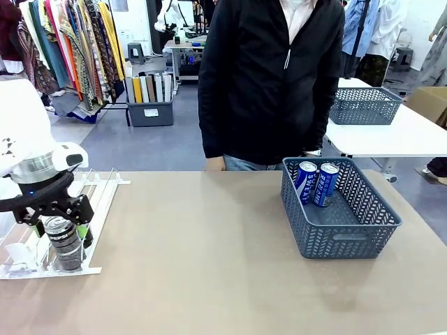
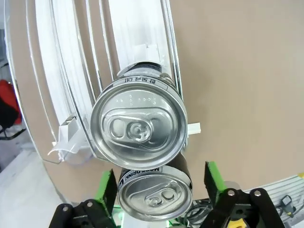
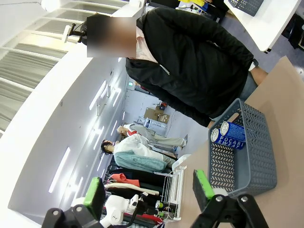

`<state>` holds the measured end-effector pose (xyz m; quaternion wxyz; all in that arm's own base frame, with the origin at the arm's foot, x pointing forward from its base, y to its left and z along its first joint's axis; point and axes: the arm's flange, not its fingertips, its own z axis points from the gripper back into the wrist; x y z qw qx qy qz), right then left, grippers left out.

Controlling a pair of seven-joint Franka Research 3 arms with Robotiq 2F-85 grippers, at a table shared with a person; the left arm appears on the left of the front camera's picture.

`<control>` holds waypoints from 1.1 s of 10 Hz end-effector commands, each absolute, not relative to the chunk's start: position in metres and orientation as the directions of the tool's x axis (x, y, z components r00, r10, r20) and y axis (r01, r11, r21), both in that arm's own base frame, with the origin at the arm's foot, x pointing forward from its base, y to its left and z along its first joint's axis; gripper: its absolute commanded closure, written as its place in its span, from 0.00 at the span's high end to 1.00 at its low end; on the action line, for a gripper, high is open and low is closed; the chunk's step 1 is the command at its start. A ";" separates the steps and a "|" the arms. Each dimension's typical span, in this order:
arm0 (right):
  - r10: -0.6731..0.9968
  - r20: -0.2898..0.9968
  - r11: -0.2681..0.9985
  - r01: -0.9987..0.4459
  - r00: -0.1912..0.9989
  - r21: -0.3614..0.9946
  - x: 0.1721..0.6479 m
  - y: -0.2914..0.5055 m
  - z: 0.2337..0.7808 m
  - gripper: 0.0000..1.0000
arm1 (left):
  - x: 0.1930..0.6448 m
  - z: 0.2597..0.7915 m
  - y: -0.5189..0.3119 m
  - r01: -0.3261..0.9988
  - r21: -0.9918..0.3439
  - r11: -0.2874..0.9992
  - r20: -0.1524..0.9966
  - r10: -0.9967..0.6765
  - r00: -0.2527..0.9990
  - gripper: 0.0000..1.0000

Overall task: Retrieve and store the cans from the dispenser.
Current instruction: Pick up one can from the Automatic Can Dispenser and place it in the middle of the table.

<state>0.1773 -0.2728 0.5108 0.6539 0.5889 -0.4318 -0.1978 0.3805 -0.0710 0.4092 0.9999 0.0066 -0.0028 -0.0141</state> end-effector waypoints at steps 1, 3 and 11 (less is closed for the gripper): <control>-0.771 0.354 0.232 -0.285 0.529 0.930 0.181 -0.273 0.513 1.00 | 0.385 0.410 -0.070 0.000 0.024 1.000 0.025 -0.001 1.000 0.15; -0.771 0.354 0.232 -0.285 0.529 0.930 0.181 -0.273 0.513 1.00 | 0.385 0.409 -0.070 -0.001 0.029 1.000 0.031 0.001 1.000 0.00; -0.771 0.354 0.232 -0.285 0.529 0.930 0.181 -0.273 0.513 1.00 | 0.340 0.518 -0.084 0.089 -0.017 0.996 0.180 -0.084 0.980 0.00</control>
